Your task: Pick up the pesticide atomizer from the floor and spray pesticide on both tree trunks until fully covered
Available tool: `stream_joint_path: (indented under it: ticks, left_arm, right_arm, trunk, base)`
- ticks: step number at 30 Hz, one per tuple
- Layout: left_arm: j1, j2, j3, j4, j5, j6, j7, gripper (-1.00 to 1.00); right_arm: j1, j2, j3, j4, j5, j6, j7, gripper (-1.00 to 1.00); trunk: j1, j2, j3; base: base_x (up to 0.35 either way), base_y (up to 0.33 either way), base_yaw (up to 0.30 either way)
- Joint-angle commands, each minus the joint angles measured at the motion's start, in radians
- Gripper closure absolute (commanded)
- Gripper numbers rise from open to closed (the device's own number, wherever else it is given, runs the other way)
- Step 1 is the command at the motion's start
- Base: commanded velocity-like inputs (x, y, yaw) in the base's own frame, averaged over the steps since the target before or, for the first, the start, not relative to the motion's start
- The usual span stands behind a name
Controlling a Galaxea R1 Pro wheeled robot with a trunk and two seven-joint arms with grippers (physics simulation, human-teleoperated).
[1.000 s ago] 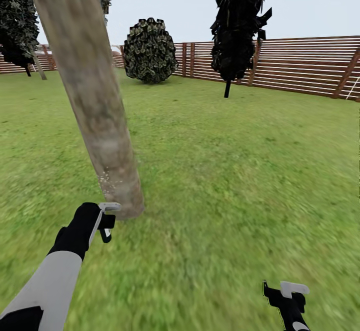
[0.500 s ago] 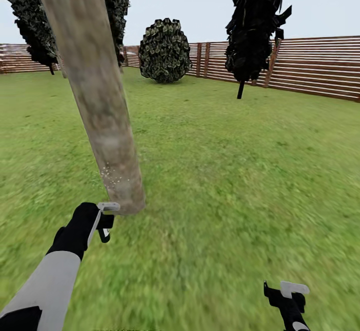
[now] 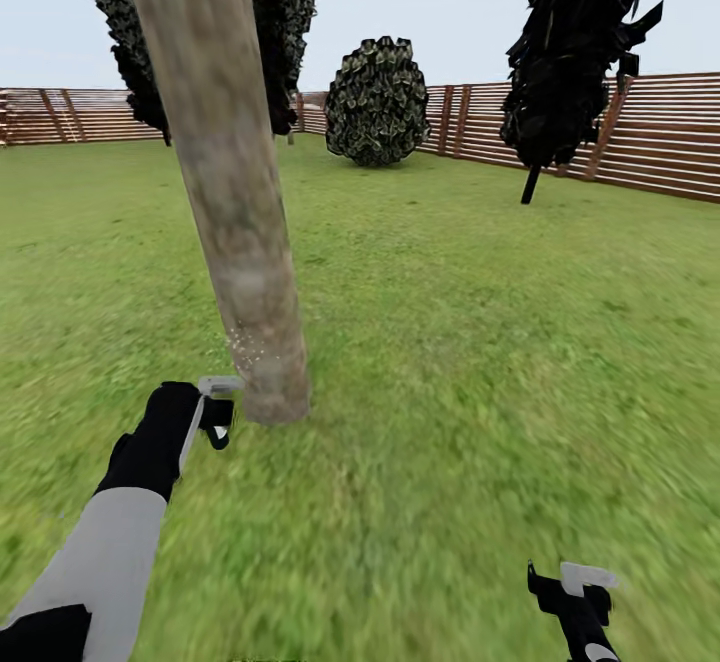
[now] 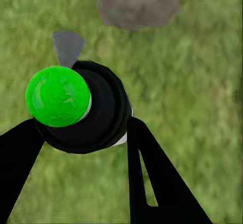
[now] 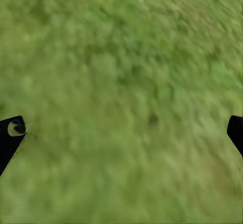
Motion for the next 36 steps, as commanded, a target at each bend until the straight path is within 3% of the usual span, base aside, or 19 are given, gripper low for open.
stream_joint_path:
  ticks: [1, 2, 6, 8, 10, 19, 36]
  left_arm:
    - [-0.019, -0.001, 0.001, -0.02, -0.013, 0.008, -0.012, 1.0]
    - [-0.057, 0.008, 0.001, -0.045, -0.015, 0.027, -0.016, 1.0]
    - [-0.069, 0.004, -0.012, -0.053, -0.018, 0.044, -0.018, 1.0]
    - [-0.062, 0.0, -0.079, -0.054, -0.019, 0.048, -0.019, 1.0]
    - [-0.056, 0.001, -0.105, -0.054, -0.015, 0.059, -0.019, 1.0]
    - [-0.053, 0.004, -0.099, -0.039, -0.013, 0.062, -0.02, 1.0]
    - [-0.052, 0.004, -0.096, -0.034, -0.013, 0.061, -0.02, 1.0]
  right_arm:
    - [0.0, 0.0, 0.009, 0.0, -0.008, -0.002, -0.003, -1.0]
    - [0.0, 0.0, 0.009, 0.0, -0.008, -0.002, -0.003, -1.0]
    - [0.0, 0.0, 0.009, 0.0, -0.008, -0.002, -0.003, -1.0]
    - [0.0, 0.0, 0.009, 0.0, -0.008, -0.002, -0.002, -1.0]
    - [0.0, 0.0, 0.009, 0.0, -0.008, -0.002, -0.002, -1.0]
    - [0.0, 0.0, 0.009, 0.0, -0.007, -0.002, -0.002, -1.0]
    - [0.0, 0.0, 0.009, 0.0, -0.007, -0.002, -0.002, -1.0]
  trunk:
    - [0.0, 0.0, -0.001]
    - [0.0, 0.0, -0.001]
    - [0.0, 0.0, -0.001]
    - [0.0, 0.0, -0.001]
    - [0.0, 0.0, -0.001]
    - [0.0, 0.0, -0.001]
    - [0.0, 0.0, -0.001]
  base:
    - [0.004, -0.006, 0.276]
    - [0.0, -0.001, 0.275]
    - [0.0, 0.0, 0.2]
    - [0.0, 0.0, 0.019]
    - [0.073, -0.087, 0.003]
    - [0.132, -0.219, 0.0]
    - [-0.024, -0.273, 0.006]
